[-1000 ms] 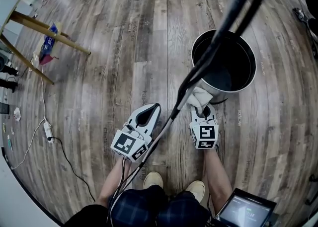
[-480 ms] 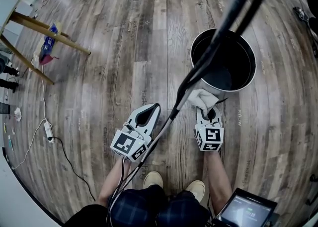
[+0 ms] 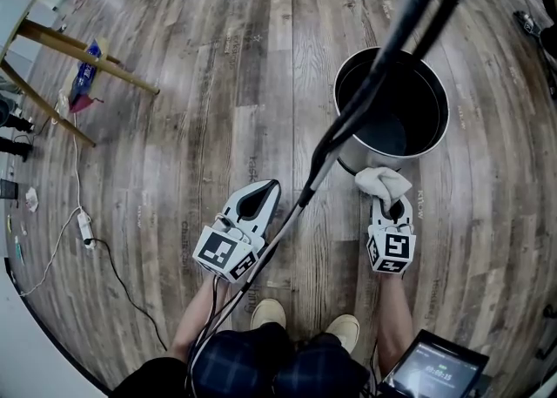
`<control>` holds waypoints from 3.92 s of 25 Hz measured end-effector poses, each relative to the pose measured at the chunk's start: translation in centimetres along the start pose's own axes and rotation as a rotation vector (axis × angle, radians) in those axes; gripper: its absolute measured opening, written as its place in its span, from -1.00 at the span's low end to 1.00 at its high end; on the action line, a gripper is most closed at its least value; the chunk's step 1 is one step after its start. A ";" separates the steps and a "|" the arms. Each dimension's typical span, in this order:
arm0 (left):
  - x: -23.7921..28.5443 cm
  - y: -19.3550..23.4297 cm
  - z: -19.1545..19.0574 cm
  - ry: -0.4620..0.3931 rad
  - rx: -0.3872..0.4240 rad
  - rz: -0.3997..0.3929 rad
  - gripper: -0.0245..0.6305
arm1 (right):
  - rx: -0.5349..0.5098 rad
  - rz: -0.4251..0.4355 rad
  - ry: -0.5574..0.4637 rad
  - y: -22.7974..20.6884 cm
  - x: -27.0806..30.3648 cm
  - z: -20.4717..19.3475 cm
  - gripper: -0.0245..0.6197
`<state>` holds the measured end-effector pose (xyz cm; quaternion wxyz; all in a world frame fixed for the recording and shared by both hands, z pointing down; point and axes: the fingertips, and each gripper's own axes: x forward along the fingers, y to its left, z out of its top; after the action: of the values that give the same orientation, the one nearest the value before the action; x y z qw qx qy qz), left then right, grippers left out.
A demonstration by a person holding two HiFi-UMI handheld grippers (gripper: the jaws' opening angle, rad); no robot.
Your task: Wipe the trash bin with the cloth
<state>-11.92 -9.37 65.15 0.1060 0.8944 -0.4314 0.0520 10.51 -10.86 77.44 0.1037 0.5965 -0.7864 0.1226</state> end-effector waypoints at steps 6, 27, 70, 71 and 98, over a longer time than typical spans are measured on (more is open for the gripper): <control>0.1 -0.1 -0.2 0.002 0.003 -0.008 -0.93 | 0.035 -0.095 -0.004 -4.2 -0.7 -0.4 -0.64; -0.3 0.0 0.1 -0.001 0.012 0.004 -0.93 | 0.046 -0.176 -0.003 -9.2 -1.1 -0.4 -0.64; -1.1 0.1 -0.2 -0.001 0.013 0.007 -0.93 | -0.033 0.088 0.052 7.6 4.8 -2.5 -0.64; -1.1 0.1 -0.2 -0.001 0.013 0.006 -0.93 | -0.034 0.081 0.062 7.3 5.2 -2.8 -0.64; -1.6 0.2 -0.2 0.005 0.024 0.022 -0.93 | -0.029 -0.035 0.095 0.7 2.4 -5.5 -0.64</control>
<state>-13.08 -8.26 65.07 0.0955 0.8908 -0.4402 0.0604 9.29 -11.12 83.36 0.1518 0.6018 -0.7719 0.1377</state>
